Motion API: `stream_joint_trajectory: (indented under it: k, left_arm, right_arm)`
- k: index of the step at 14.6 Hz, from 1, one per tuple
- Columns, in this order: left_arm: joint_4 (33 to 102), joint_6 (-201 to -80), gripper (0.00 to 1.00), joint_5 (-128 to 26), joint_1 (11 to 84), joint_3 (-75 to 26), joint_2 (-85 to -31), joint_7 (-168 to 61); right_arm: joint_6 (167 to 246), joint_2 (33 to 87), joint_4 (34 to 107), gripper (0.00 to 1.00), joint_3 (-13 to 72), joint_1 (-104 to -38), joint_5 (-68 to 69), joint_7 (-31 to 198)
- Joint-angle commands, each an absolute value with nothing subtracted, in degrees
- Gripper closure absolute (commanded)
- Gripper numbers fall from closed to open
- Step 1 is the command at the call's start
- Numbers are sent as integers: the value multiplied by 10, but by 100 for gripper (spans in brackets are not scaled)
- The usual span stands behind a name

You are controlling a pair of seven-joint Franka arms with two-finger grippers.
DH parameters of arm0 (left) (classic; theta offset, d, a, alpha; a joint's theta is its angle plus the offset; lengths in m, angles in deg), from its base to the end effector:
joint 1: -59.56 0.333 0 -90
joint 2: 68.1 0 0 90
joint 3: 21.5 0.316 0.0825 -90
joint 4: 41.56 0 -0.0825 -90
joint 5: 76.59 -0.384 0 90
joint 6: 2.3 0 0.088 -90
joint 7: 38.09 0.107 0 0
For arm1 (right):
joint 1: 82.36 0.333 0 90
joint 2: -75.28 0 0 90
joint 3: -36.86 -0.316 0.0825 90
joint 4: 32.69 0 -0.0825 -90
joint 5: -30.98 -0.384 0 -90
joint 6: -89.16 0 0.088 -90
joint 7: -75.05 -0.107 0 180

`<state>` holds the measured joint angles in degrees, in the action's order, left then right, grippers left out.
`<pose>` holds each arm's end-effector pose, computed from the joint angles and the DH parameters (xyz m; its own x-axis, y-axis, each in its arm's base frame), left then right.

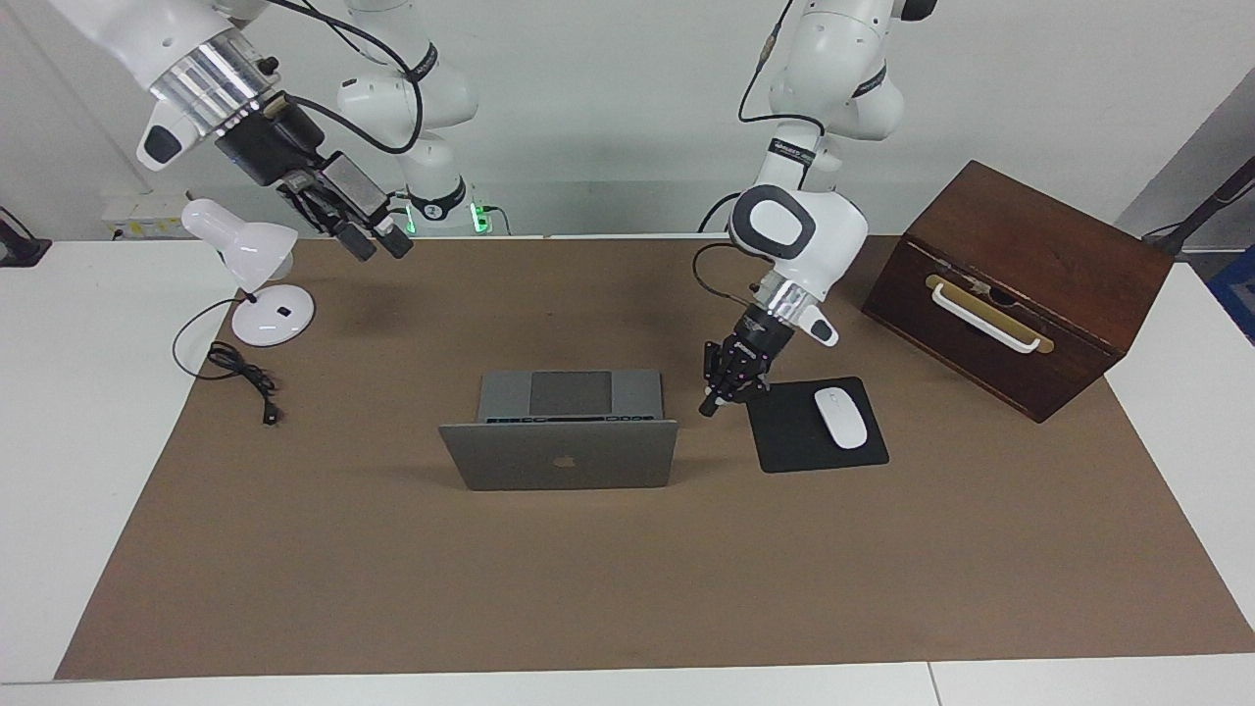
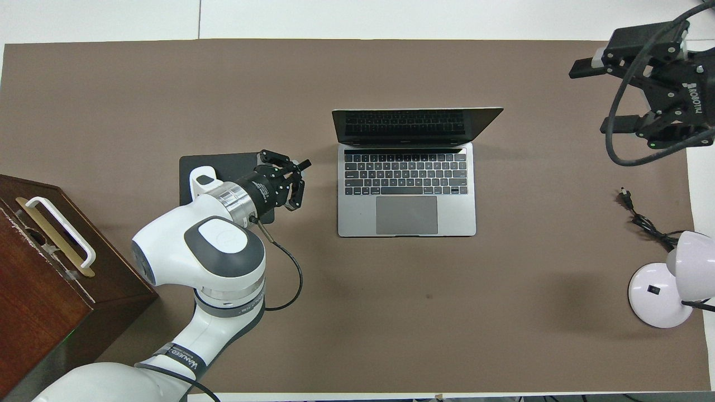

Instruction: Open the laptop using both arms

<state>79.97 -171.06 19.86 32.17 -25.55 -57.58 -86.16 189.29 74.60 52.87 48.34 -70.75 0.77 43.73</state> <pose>0.5163 -0.2384 0.3449 -0.0911 0.7100 -0.6983 0.8434 0.4279 0.3249 0.5741 0.0474 0.6850 0.8490 -0.5231 -0.0748 -0.4755 -0.6946 -0.5398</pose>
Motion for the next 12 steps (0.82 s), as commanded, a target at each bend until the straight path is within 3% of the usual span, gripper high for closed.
stream_joint_trajectory:
  k: [1,5,9,12]
  left_arm:
    - [798,-1741,100,188,355,-258,-598,-752]
    - [791,-1745,100,150,421,-254,-606,-612]
    - [760,-1676,100,-16,527,-254,-601,-604]
    - [722,-1645,100,-149,566,-254,-586,-601]
  right_arm:
    - [1858,739,504,0,484,-711,63,494]
    - [1806,739,490,0,482,-711,161,588]
    - [1778,745,490,0,471,-728,225,664]
    - [1775,755,504,0,440,-758,265,701]
